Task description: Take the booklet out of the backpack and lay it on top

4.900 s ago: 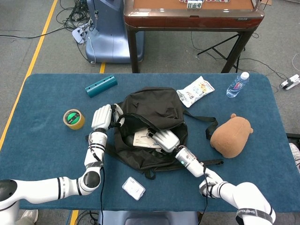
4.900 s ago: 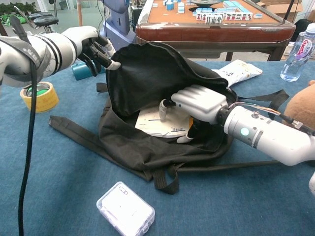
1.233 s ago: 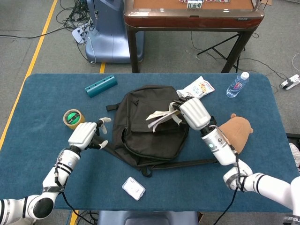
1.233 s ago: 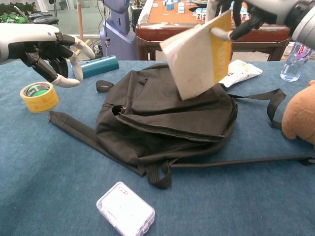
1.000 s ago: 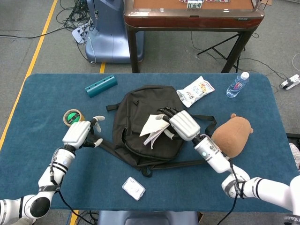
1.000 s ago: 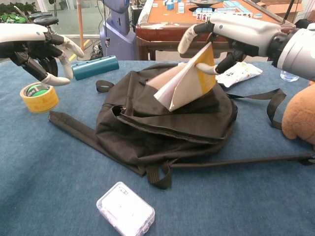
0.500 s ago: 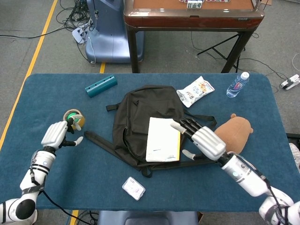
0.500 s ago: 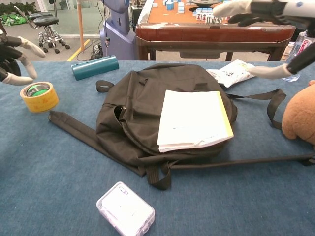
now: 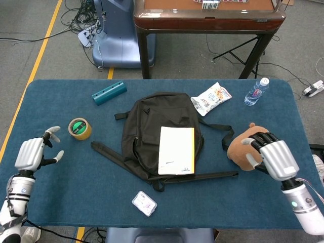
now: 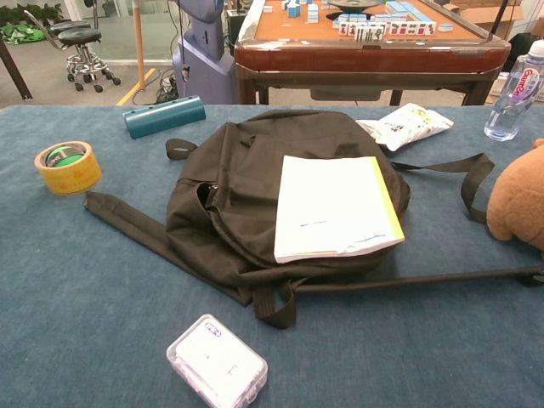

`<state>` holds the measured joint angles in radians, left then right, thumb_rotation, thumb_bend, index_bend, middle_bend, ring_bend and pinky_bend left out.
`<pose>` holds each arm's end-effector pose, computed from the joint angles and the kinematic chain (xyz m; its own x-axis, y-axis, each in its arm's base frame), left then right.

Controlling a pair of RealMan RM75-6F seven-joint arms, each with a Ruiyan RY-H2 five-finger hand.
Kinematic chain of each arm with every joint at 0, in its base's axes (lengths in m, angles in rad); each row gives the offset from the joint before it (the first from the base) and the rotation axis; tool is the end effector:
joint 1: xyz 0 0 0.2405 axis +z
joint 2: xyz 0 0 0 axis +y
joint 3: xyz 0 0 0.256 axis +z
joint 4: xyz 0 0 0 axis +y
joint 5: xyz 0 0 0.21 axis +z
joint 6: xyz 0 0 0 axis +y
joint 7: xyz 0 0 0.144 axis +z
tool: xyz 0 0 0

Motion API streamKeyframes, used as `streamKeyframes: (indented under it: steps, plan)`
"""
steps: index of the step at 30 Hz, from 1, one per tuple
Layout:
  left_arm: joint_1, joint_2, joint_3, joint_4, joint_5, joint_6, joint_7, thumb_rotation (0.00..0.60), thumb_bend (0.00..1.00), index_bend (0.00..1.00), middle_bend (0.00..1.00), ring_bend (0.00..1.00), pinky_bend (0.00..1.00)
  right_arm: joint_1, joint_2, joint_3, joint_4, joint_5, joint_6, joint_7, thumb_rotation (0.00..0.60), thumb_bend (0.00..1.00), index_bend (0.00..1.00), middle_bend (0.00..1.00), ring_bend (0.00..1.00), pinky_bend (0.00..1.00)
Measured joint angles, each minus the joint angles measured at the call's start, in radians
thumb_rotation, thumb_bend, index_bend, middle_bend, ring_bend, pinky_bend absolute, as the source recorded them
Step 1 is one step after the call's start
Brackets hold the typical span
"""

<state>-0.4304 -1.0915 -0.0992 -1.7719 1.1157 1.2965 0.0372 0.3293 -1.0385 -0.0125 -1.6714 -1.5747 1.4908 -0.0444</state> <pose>-0.2539 0.2808 0.1479 0.2437 0.0714 0.9672 0.9695 0.0101 -0.2450 -0.2513 -0.2346 0.1675 0.4620 0.0605 0.8848 -0.8389 -0.2938 0.4581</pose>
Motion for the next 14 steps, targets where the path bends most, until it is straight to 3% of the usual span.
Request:
streamKeyframes:
  steps: [7,14]
  plan:
    - [0.136,-0.008,0.082,0.024,0.167,0.161,0.026,0.6,0.32,0.26,0.42,0.47,0.36,-0.121,-0.029,-0.015,0.071,0.051,0.085,0.052,0.6,0.36,0.38,0.39,0.29,0.33]
    - [0.225,-0.02,0.116,0.039,0.271,0.29,0.064,0.6,0.32,0.28,0.42,0.46,0.35,-0.193,-0.072,-0.023,0.116,0.046,0.129,0.111,0.6,0.36,0.38,0.4,0.29,0.33]
